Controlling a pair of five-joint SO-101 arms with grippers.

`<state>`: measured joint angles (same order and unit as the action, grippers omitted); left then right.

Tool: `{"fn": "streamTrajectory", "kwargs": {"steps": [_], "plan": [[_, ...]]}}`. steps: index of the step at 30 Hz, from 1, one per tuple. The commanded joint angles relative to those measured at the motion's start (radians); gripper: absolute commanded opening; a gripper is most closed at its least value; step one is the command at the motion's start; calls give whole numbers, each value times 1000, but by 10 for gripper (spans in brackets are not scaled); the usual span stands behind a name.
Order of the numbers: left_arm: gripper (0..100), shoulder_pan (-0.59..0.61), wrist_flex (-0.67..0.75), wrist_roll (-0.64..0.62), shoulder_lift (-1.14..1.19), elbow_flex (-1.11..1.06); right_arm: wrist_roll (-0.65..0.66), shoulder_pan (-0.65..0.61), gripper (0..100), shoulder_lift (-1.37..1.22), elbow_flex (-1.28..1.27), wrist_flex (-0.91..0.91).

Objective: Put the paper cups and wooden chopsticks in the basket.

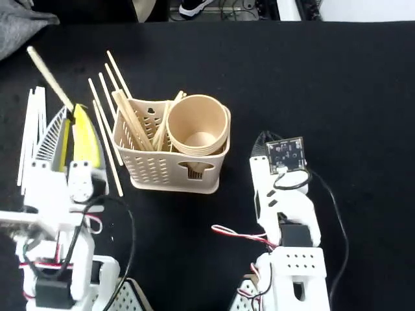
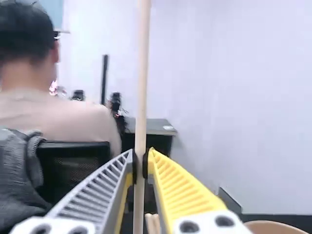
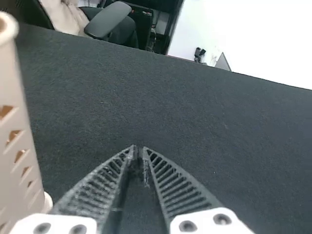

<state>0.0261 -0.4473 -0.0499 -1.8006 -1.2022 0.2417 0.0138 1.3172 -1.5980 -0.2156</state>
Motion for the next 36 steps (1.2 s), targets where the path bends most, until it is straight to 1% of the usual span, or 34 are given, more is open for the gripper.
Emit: {"fn": "streamTrajectory", "kwargs": {"steps": [1, 5, 8, 11, 13, 16, 18, 27, 36], "plan": [[29, -77, 40, -14, 28, 12, 5, -5, 11, 2, 24, 8], [29, -116, 40, -14, 44, 94, 3, -66, 11, 2, 15, -2], [29, -117, 35, -14, 41, 159, 3, -58, 11, 2, -61, 2], [29, -117, 34, -15, 46, 179, -3, -38, 11, 2, -99, -18], [29, -119, 34, -20, 48, 159, -5, -6, 11, 13, -82, -69], [29, -116, 32, -98, 40, 120, -6, 11, 11, 68, -81, -144], [29, -110, 32, -124, 40, 108, -6, 11, 11, 131, -81, -222], [29, -117, 32, -133, 40, 94, -5, 6, 11, 572, -85, -626], [29, -120, 40, -135, 46, 71, -5, 11, 11, 539, -88, -608]]}}
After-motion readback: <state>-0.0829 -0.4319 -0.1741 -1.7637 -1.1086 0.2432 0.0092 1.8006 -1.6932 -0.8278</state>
